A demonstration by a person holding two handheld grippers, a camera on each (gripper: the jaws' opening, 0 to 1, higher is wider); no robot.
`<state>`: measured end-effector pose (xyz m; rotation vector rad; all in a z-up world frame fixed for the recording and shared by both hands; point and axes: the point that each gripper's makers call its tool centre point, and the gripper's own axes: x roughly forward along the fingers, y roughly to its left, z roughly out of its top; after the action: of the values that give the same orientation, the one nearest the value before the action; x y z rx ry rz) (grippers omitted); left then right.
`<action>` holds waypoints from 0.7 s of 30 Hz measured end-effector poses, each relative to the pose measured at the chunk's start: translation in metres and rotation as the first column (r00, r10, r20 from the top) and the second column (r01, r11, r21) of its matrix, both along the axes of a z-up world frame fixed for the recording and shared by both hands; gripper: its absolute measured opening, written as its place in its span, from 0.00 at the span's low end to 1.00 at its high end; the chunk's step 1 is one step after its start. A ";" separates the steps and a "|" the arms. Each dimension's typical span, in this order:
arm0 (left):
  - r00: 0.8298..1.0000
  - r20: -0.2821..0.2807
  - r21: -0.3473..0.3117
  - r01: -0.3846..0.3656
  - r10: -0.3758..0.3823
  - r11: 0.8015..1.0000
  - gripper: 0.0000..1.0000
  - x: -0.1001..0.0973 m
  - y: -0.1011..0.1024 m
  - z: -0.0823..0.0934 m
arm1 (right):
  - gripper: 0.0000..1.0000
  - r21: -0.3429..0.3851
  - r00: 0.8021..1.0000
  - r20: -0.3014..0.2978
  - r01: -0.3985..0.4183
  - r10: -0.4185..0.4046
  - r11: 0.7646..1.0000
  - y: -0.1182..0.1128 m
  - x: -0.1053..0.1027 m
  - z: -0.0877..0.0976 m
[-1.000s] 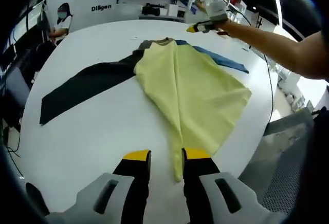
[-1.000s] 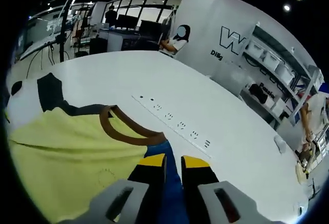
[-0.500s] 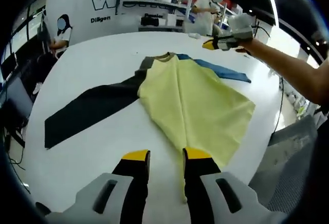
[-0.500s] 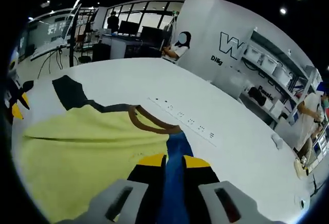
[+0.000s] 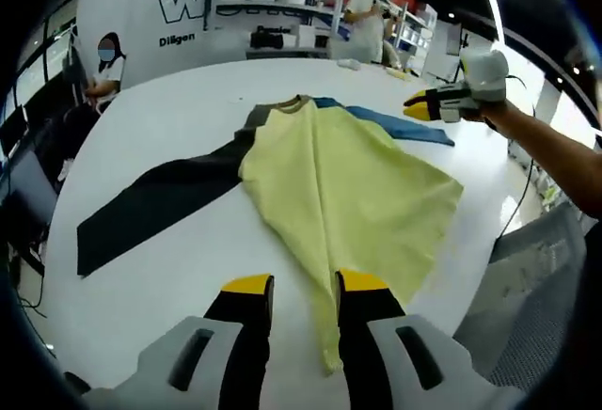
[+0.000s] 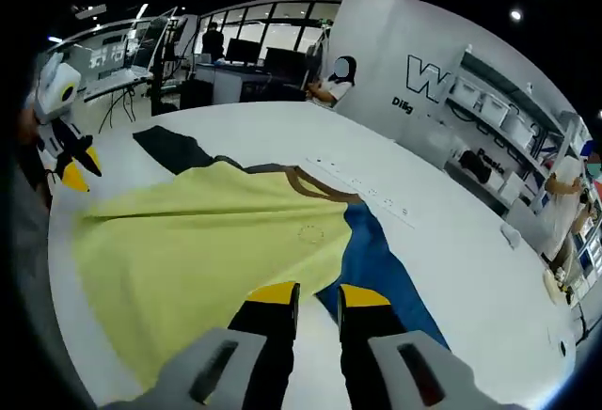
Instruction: Fold the garment on the visible template until the final outline fits inside the template.
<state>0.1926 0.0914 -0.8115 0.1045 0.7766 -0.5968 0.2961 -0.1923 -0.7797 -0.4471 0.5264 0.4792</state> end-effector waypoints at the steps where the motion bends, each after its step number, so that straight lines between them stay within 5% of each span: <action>1: 1.000 0.004 -0.001 0.001 -0.001 1.000 0.25 -0.001 0.000 0.001 | 0.13 -0.002 1.000 -0.002 -0.001 0.001 1.000 -0.001 -0.003 -0.001; 15: 1.000 0.029 -0.005 -0.004 0.004 1.000 0.26 -0.003 -0.002 0.005 | 0.24 0.008 0.998 -0.061 0.018 -0.017 1.000 -0.017 -0.063 -0.015; 21: 0.999 0.031 -0.010 -0.011 0.011 1.000 0.27 -0.003 -0.001 0.005 | 0.39 0.049 0.992 -0.114 0.049 -0.043 0.998 -0.028 -0.088 -0.027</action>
<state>0.1892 0.0908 -0.8066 0.0998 0.7437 -0.5878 0.2079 -0.2200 -0.8072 -0.3584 0.6312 0.4743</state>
